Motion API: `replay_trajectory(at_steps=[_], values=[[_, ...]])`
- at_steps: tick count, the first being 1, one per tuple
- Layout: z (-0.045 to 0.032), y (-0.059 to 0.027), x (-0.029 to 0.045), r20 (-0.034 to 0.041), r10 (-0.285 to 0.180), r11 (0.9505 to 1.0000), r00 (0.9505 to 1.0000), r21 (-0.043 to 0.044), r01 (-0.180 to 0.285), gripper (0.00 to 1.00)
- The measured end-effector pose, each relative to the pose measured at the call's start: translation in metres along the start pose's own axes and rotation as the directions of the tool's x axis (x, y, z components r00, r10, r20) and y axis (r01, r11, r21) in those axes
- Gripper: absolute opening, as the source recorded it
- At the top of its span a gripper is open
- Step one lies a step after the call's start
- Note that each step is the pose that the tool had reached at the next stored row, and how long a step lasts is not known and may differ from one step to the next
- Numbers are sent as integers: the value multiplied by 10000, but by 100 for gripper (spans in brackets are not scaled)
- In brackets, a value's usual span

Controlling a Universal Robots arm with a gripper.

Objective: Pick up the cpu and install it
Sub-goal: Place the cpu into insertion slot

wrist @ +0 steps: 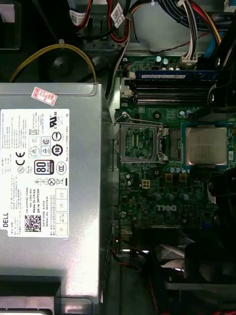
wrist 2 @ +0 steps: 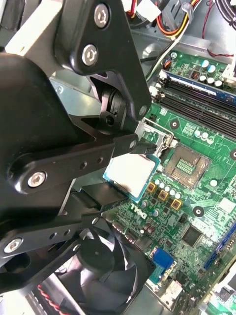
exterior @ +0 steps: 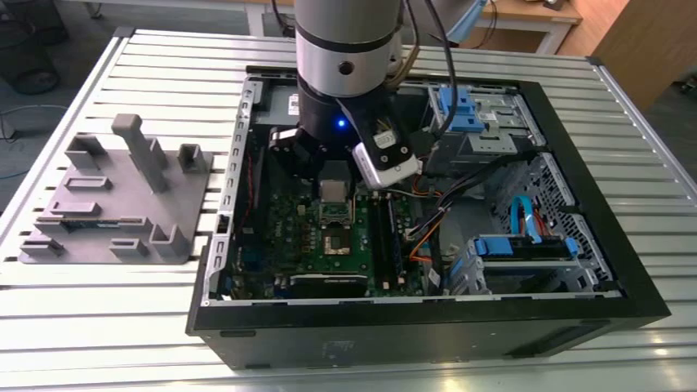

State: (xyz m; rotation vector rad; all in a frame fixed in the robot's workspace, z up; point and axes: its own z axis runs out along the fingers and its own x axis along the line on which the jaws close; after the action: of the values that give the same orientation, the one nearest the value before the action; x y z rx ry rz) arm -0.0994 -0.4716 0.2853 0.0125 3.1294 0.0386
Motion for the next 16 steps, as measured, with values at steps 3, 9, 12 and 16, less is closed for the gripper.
replay_trajectory(at_steps=[3, 9, 12, 16], values=[[29, -8, 0, 1, -1, 10000, 10000, 0, 1, 47], [113, -51, 0, 1, -1, 10000, 10000, 0, 1, 47], [165, -75, 1, 0, -1, 10000, 10000, 2, 1, 47], [238, -95, 2, 1, 0, 10000, 10000, 3, 0, 47]])
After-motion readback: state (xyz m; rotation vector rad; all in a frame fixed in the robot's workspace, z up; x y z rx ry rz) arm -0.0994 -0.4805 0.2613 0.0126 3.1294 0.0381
